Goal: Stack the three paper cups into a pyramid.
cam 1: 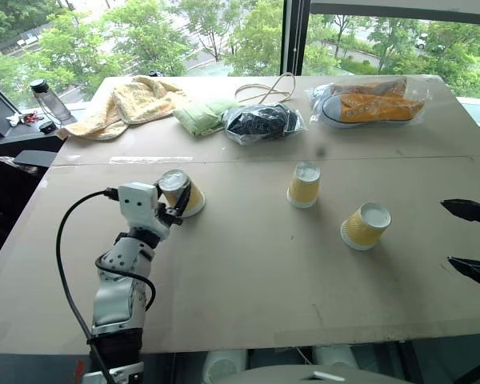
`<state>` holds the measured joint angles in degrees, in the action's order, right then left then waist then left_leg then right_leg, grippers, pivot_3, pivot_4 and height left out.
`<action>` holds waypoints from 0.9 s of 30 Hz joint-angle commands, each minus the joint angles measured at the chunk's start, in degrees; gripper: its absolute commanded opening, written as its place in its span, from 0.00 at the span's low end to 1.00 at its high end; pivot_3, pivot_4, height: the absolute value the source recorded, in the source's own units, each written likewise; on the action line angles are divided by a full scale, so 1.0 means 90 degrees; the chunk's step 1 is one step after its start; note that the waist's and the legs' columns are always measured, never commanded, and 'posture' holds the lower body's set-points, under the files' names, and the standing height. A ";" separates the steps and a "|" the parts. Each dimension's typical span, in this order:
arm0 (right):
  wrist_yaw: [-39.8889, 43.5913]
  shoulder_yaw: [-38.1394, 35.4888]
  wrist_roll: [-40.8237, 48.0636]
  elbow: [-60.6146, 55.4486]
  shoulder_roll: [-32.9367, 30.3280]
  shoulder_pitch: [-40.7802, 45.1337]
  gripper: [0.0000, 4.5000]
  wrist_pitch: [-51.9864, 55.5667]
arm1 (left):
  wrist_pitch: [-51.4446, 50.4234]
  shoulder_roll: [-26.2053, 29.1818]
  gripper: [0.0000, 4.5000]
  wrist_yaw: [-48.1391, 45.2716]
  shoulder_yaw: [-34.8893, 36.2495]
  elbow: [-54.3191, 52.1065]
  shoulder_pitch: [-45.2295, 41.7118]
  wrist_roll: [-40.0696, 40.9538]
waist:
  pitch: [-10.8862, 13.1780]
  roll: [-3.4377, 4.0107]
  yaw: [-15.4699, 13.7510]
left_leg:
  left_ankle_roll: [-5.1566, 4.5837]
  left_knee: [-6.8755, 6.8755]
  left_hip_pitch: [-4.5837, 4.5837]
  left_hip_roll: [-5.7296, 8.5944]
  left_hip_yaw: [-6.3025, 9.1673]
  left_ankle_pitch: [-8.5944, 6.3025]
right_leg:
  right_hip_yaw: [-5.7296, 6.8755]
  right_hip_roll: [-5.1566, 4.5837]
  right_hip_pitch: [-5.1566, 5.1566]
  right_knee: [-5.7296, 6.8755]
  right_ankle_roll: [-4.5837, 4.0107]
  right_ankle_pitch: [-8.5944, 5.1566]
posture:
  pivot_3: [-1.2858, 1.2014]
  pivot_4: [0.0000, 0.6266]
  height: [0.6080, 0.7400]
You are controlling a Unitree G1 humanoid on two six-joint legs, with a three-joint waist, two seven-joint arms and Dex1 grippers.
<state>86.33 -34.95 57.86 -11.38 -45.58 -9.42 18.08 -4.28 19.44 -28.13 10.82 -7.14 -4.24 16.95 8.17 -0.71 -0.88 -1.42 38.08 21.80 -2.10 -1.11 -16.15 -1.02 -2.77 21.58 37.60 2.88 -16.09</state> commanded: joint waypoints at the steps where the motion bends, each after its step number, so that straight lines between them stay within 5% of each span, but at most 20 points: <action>1: 0.0075 -0.0199 0.0105 -0.0171 -0.0020 0.0042 1.00 0.0001 | -0.0021 0.0232 0.51 -0.0819 -0.0624 -0.0466 -0.0196 0.0152 | 0.0000 0.0000 0.0007 | 0.0000 0.0000 -0.0001 0.0000 -0.0001 0.0000 | -0.0001 0.0001 0.0000 0.0000 0.0000 0.0000 | 0.52 0.24 1.00; 17: -0.0109 -0.0276 0.0127 -0.0422 0.0088 -0.0126 1.00 0.0051 | 0.0806 0.0327 0.51 -0.2162 -0.1915 0.0821 -0.0886 -0.0382 | 0.0001 0.0003 0.0005 | -0.0001 0.0006 -0.0002 0.0000 -0.0001 0.0000 | -0.0005 0.0009 0.0000 0.0004 0.0001 -0.0001 | 0.52 0.24 1.00; 18: -0.0194 -0.0269 0.0105 -0.0449 0.0105 -0.0146 1.00 0.0061 | 0.0835 0.0304 0.73 -0.2090 -0.1862 0.0789 -0.0910 -0.0379 | 0.0001 0.0003 0.0005 | -0.0001 0.0007 -0.0002 0.0000 -0.0001 0.0000 | -0.0004 0.0009 -0.0001 0.0004 0.0001 -0.0001 | 0.52 0.24 1.00; 21: -0.0331 -0.0235 0.0072 -0.0479 0.0114 -0.0145 1.00 0.0084 | 0.0804 0.0303 0.99 -0.1997 -0.1790 0.0579 -0.0942 -0.0355 | 0.0003 0.0002 0.0008 | -0.0001 0.0007 -0.0002 -0.0001 0.0000 0.0000 | -0.0004 0.0009 0.0000 0.0006 0.0001 -0.0001 | 0.52 0.24 1.00; 27: -0.0407 -0.0088 -0.0057 -0.0361 0.0123 -0.0005 1.00 0.0003 | -0.0155 0.0634 0.99 -0.2253 -0.1582 -0.0799 -0.0811 0.0521 | 0.0009 0.0001 0.0020 | -0.0001 0.0007 0.0001 -0.0004 -0.0001 0.0000 | -0.0005 0.0008 0.0001 0.0004 0.0001 -0.0001 | 0.52 0.24 1.00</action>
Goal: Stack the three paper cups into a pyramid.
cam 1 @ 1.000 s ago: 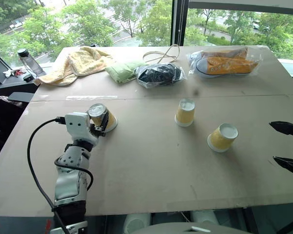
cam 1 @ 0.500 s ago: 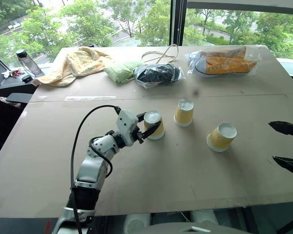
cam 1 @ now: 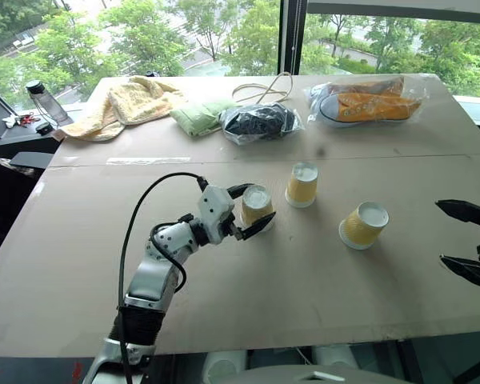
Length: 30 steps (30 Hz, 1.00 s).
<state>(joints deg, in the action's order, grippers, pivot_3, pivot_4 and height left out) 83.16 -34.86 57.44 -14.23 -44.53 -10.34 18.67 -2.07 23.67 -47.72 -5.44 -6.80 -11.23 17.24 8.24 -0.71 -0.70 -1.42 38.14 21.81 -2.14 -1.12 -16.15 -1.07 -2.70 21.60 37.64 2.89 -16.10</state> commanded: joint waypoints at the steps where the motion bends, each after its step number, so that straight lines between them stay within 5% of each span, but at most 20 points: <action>1: -0.0071 -0.0073 -0.0044 -0.0028 0.0026 0.0121 1.00 -0.0080 | -0.0580 0.0230 0.99 -0.0048 0.0289 -0.1028 -0.0050 0.0609 | -0.0001 0.0005 -0.0005 | 0.0000 0.0000 0.0000 -0.0001 0.0000 0.0000 | 0.0000 0.0000 0.0000 0.0001 0.0000 0.0000 | 0.52 0.24 1.00; 14: -0.1544 0.1079 -0.1921 -0.0032 0.0568 0.0254 1.00 -0.0641 | -0.3554 0.3511 0.99 -0.1785 0.2458 -0.2909 0.0588 0.3696 | 0.0036 0.0006 0.0067 | 0.0001 -0.0003 -0.0004 -0.0003 -0.0002 0.0000 | 0.0004 -0.0001 0.0004 0.0003 0.0000 -0.0003 | 0.52 0.24 1.00; 30: -0.2314 0.1841 -0.2710 0.0531 0.0786 0.0820 1.00 -0.0887 | -0.4058 0.4066 0.99 -0.1859 0.2747 -0.3241 0.0298 0.4280 | 0.0047 0.0003 0.0019 | 0.0001 -0.0003 -0.0003 0.0000 -0.0005 0.0000 | -0.0001 0.0003 0.0007 0.0001 -0.0001 -0.0004 | 0.52 0.24 1.00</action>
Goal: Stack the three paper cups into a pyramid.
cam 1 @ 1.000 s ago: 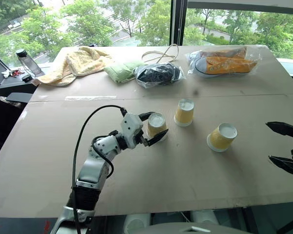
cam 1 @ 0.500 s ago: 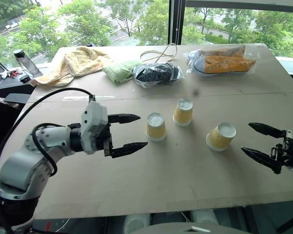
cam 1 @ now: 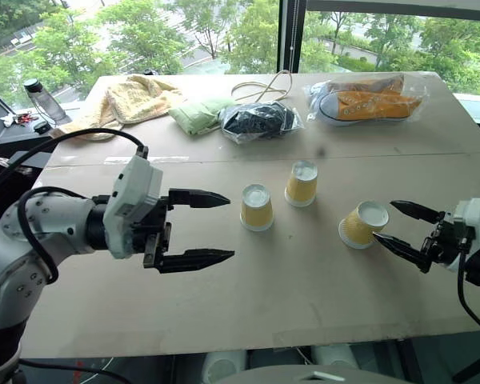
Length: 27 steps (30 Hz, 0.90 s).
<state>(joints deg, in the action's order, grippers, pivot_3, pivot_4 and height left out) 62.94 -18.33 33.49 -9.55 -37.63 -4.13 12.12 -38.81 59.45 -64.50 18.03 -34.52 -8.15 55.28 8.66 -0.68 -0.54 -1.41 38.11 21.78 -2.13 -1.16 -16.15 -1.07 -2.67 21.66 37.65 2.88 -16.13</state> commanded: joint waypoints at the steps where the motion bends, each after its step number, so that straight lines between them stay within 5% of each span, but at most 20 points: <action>1: -0.0079 0.0038 -0.0065 0.0030 0.0028 0.0167 1.00 -0.0166 | 0.0015 0.0073 0.99 0.0036 0.0133 -0.0154 -0.0064 0.0061 | 0.0001 0.0000 0.0001 | 0.0000 0.0000 0.0000 0.0000 0.0000 0.0000 | 0.0000 0.0001 0.0000 0.0000 0.0000 0.0000 | 0.52 0.24 1.00; 24: 0.0031 0.0536 -0.0096 0.0519 0.0198 0.0683 1.00 -0.0050 | 0.0088 0.0124 0.99 0.0017 0.0523 -0.0097 0.0372 -0.0249 | 0.0005 0.0000 -0.0001 | 0.0000 0.0000 0.0001 -0.0001 -0.0001 0.0000 | 0.0000 0.0000 0.0003 0.0000 0.0000 0.0000 | 0.52 0.24 1.00; 27: 0.0060 0.0568 -0.0112 0.0560 0.0201 0.0724 0.84 -0.0074 | 0.0124 0.0121 1.00 0.0006 0.0557 -0.0080 0.0444 -0.0284 | 0.0005 0.0000 -0.0002 | 0.0000 0.0000 0.0002 -0.0001 0.0000 0.0000 | 0.0000 0.0000 0.0004 0.0000 0.0000 0.0000 | 0.52 0.24 1.00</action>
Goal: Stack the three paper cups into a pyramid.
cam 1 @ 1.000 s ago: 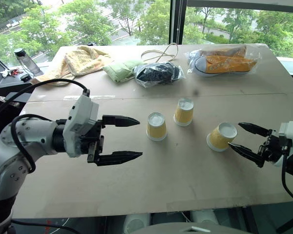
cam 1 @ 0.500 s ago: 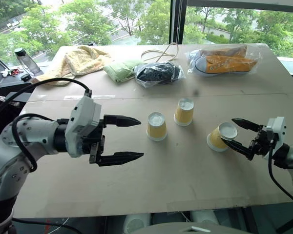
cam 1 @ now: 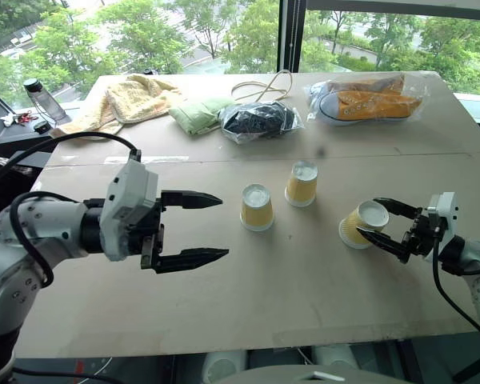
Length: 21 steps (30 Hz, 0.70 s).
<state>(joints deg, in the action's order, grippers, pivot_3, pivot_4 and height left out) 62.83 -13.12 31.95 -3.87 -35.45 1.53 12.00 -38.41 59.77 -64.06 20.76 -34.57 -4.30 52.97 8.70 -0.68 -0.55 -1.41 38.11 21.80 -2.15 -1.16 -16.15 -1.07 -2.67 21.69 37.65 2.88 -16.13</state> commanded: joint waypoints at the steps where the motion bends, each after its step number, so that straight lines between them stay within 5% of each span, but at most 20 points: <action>1: 0.0077 -0.0010 0.0047 -0.0045 -0.0028 0.0119 0.74 -0.0096 | 0.0094 0.0081 1.00 -0.0043 0.0248 -0.0071 0.0034 -0.0048 | 0.0000 0.0000 0.0001 | 0.0000 0.0000 0.0000 0.0000 0.0000 0.0000 | 0.0000 0.0000 0.0000 0.0000 0.0000 0.0000 | 0.52 0.24 1.00; 4: 0.0112 0.0019 0.0006 0.0015 -0.0028 0.0167 0.47 -0.0187 | 0.0086 0.0060 1.00 -0.0034 0.0262 -0.0061 0.0064 -0.0050 | 0.0000 0.0000 0.0001 | 0.0000 0.0000 -0.0001 0.0000 0.0000 0.0000 | 0.0000 0.0000 0.0000 0.0001 0.0000 0.0000 | 0.52 0.24 1.00; 12: 0.0245 0.0272 -0.0054 0.0396 0.0038 0.0773 0.47 -0.0194 | 0.0092 0.0034 1.00 -0.0126 0.0454 0.0054 0.0446 -0.0151 | 0.0001 0.0001 0.0028 | 0.0000 0.0000 -0.0002 0.0000 -0.0002 0.0000 | -0.0001 0.0000 0.0000 0.0002 0.0000 0.0000 | 0.52 0.24 1.00; 21: 0.0320 0.1464 -0.0348 0.0705 0.0790 0.2180 0.47 0.0075 | 0.0450 -0.0227 1.00 -0.0168 0.0768 0.0157 0.1165 -0.0547 | 0.0007 0.0001 0.0150 | 0.0000 -0.0006 0.0003 -0.0004 -0.0002 0.0000 | 0.0000 -0.0001 0.0011 0.0003 0.0000 0.0000 | 0.52 0.24 1.00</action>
<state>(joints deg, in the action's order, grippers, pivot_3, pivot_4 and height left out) 64.86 -0.66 29.40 2.15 -28.63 20.06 13.07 -35.72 57.96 -65.18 25.00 -32.72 5.76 48.47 8.77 -0.67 0.80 -1.41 38.06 21.84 -2.18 -1.17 -16.15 -1.06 -2.68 21.80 37.67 2.87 -16.13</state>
